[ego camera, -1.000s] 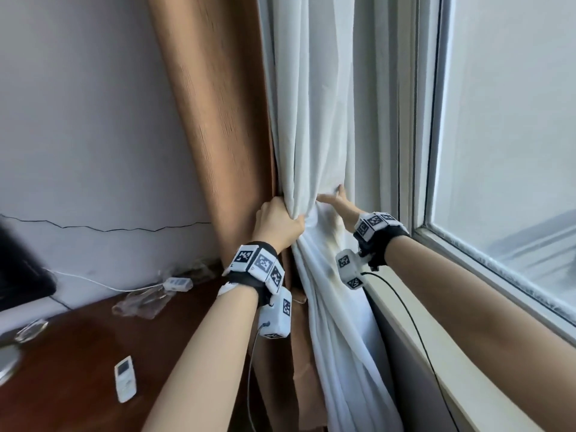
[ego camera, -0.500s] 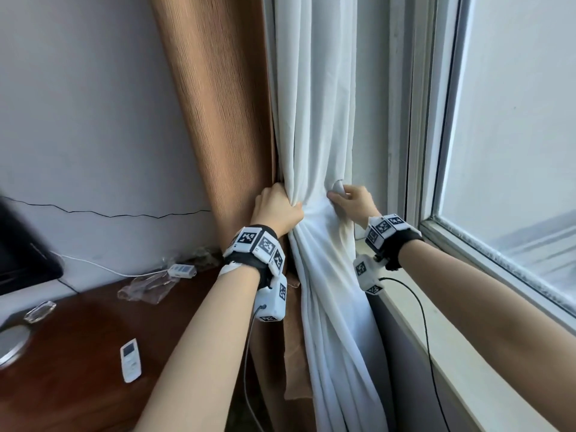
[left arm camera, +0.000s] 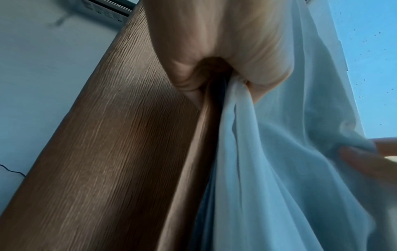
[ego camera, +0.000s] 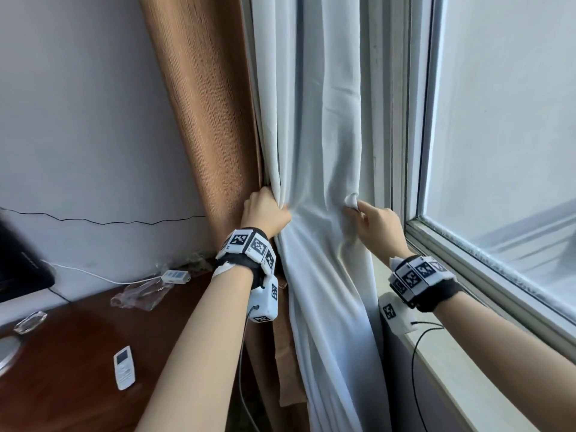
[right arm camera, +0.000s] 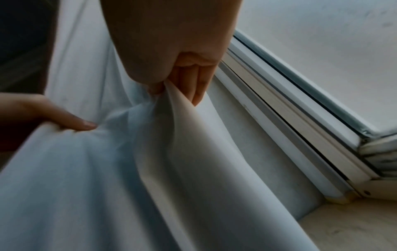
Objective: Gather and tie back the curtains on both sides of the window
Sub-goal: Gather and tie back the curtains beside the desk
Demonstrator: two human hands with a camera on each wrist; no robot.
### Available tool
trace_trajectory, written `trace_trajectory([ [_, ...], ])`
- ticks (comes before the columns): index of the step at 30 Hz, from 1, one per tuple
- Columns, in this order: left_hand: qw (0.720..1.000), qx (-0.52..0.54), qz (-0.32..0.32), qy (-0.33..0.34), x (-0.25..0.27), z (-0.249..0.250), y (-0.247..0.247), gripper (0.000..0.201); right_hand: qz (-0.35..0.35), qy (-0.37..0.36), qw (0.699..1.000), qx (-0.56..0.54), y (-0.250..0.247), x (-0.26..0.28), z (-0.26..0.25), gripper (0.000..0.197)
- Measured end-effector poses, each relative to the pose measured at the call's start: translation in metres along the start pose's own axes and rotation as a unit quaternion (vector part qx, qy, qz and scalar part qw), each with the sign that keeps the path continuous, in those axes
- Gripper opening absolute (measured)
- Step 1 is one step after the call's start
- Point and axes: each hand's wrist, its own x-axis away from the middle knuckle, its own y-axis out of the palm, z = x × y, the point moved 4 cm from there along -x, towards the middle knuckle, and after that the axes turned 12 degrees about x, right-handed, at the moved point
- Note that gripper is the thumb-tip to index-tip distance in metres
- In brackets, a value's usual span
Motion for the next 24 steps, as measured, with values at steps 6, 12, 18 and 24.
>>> trace_trajectory([
  [6, 1.0, -0.005, 0.004, 0.0, 0.002, 0.004, 0.002, 0.04, 0.059, -0.059, 0.996, 0.039, -0.04, 0.034, -0.019, 0.026],
  [12, 1.0, 0.025, 0.001, -0.003, 0.003, 0.009, 0.008, 0.034, -0.015, -0.14, 0.987, -0.073, -0.042, 0.05, -0.071, 0.011],
  [18, 0.993, 0.109, -0.027, -0.026, 0.005, 0.016, 0.012, 0.04, -0.094, -0.115, 0.976, -0.159, -0.009, 0.03, -0.091, 0.02],
  [24, 0.983, 0.172, -0.071, -0.011, 0.008, 0.016, 0.017, 0.075, -0.097, -0.101, 0.98, -0.144, 0.014, 0.022, -0.093, 0.023],
])
